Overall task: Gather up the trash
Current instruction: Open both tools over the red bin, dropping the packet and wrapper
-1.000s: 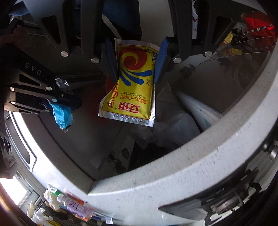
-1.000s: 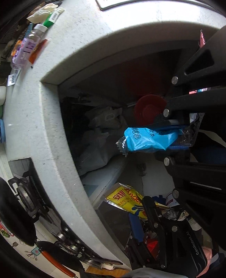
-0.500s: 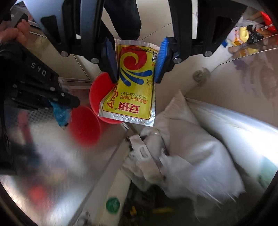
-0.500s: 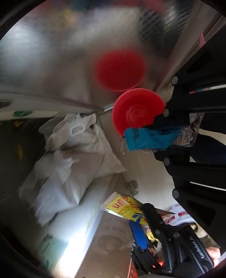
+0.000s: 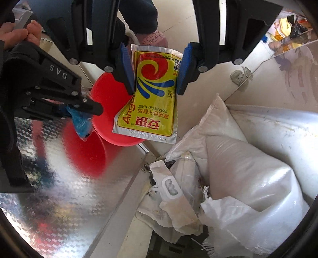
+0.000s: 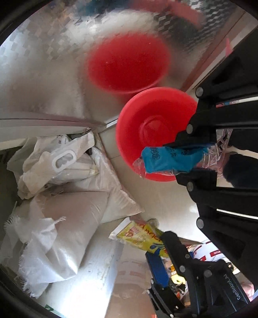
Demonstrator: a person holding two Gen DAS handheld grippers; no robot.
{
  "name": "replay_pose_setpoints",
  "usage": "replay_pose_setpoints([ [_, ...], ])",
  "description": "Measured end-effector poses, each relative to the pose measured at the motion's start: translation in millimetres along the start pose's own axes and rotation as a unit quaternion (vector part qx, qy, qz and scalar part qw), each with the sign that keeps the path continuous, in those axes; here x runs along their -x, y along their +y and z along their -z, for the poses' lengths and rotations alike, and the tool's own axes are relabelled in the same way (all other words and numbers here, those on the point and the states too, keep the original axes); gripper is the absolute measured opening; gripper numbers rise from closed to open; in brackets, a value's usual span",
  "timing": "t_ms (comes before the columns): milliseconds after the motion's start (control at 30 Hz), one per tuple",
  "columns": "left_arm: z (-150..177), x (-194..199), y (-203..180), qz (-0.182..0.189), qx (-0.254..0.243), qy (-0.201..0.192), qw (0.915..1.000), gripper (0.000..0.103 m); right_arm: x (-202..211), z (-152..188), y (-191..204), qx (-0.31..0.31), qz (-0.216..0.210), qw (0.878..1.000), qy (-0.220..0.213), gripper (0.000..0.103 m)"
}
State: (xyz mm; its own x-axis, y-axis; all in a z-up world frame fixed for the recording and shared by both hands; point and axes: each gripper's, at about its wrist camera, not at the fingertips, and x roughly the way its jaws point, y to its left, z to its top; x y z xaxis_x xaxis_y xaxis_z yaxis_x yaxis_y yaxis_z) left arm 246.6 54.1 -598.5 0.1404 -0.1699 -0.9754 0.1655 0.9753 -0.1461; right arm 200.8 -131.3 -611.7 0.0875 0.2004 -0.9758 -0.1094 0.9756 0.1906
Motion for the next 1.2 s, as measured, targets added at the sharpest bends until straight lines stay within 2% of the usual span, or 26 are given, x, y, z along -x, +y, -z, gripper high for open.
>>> replay_pose_setpoints([
  [33, -3, -2, 0, -0.003, -0.003, 0.0, 1.0, 0.04, -2, -1, 0, 0.001, 0.005, 1.0, 0.002, 0.029],
  [100, -4, -2, -1, -0.005, -0.008, 0.001, 1.0, 0.04, -4, -3, -2, 0.004, 0.012, 1.0, 0.004, 0.051],
  [167, -4, 1, -2, -0.004, -0.013, 0.003, 0.9999, 0.04, 0, -3, -3, 0.005, 0.007, 1.0, 0.002, 0.06],
  [200, -4, 3, -3, -0.004, -0.017, 0.004, 0.9998, 0.04, 1, -3, -3, 0.005, 0.005, 1.0, 0.0, 0.07],
  [267, -3, 10, -7, -0.003, -0.025, 0.005, 0.9997, 0.04, 8, -3, -3, 0.007, 0.007, 1.0, -0.002, 0.084],
  [500, -1, 20, -18, -0.001, -0.053, 0.013, 0.9985, 0.04, 24, 5, -4, -0.009, 0.054, 0.998, -0.008, 0.094],
  [767, 5, 3, -37, 0.017, -0.094, 0.033, 0.9948, 0.04, 25, 31, -20, -0.086, 0.089, 0.992, -0.01, 0.095],
  [967, 3, -14, -50, 0.037, -0.115, 0.053, 0.9913, 0.04, 18, 39, -32, -0.129, 0.092, 0.987, 0.002, 0.095],
  [1200, -1, -24, -69, 0.031, -0.144, 0.066, 0.9869, 0.043, 22, 46, -47, -0.158, 0.104, 0.982, 0.0, 0.095],
])
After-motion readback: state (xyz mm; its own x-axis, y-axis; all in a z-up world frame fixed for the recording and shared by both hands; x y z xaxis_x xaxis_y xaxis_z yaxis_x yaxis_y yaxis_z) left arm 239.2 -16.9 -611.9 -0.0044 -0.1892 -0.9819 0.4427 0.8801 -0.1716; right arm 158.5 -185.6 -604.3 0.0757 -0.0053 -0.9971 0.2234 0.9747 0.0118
